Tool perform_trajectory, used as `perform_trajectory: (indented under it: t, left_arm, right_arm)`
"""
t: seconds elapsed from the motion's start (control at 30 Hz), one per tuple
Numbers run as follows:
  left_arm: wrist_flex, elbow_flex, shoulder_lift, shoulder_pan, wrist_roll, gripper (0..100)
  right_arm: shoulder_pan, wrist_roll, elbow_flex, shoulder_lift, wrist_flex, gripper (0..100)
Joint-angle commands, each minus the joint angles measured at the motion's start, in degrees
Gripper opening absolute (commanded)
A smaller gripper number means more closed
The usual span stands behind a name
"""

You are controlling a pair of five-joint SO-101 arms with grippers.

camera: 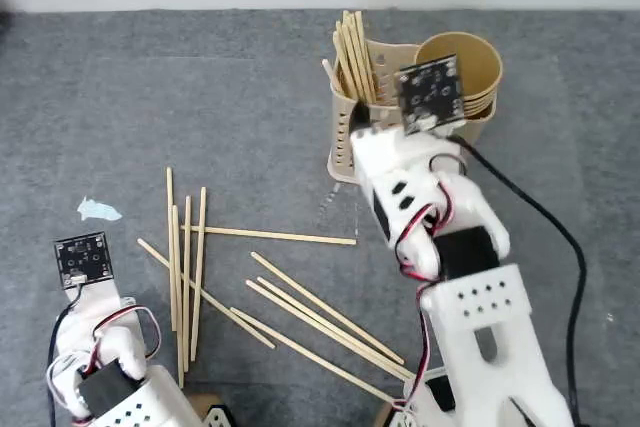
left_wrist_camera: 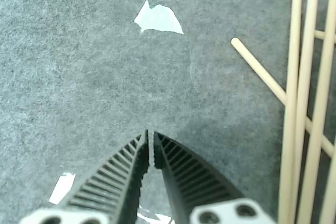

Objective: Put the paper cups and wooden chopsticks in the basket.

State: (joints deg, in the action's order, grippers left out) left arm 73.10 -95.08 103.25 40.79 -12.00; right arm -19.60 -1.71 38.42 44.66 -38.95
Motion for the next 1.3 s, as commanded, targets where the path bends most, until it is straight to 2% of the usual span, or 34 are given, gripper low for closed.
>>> perform_trajectory:
  t: [0.0, 0.33, 0.47, 0.6, 0.97, 1.17, 1.27]
  left_arm:
    - [-1.32, 0.31, 0.88, 0.0, 0.44, 2]
    - [-1.32, 0.31, 0.88, 0.0, 0.44, 2]
    - [-1.32, 0.31, 0.88, 0.0, 0.44, 2]
    - [-1.32, 0.31, 0.88, 0.0, 0.44, 2]
    - [-1.32, 0.31, 0.88, 0.0, 0.44, 2]
    - [-1.32, 0.31, 0.88, 0.0, 0.44, 2]
    - [-1.32, 0.31, 0.88, 0.0, 0.44, 2]
  right_arm:
    - [-3.74, 0.0, -3.08, 3.82, -11.12, 18.0]
    - [-19.65, 0.09, -2.64, 3.82, -35.3, 18.0]
    - [-26.51, 0.44, 0.18, 2.95, -39.34, 18.0]
    - [-30.81, 0.62, 4.22, -2.15, -38.29, 18.3]
    - [-35.47, 3.43, 4.84, -21.49, -28.79, 18.8]
    - [-38.2, 3.34, 4.84, -28.97, -24.92, 30.7]
    - [-37.85, 3.16, 4.84, -31.78, -22.46, 31.8]
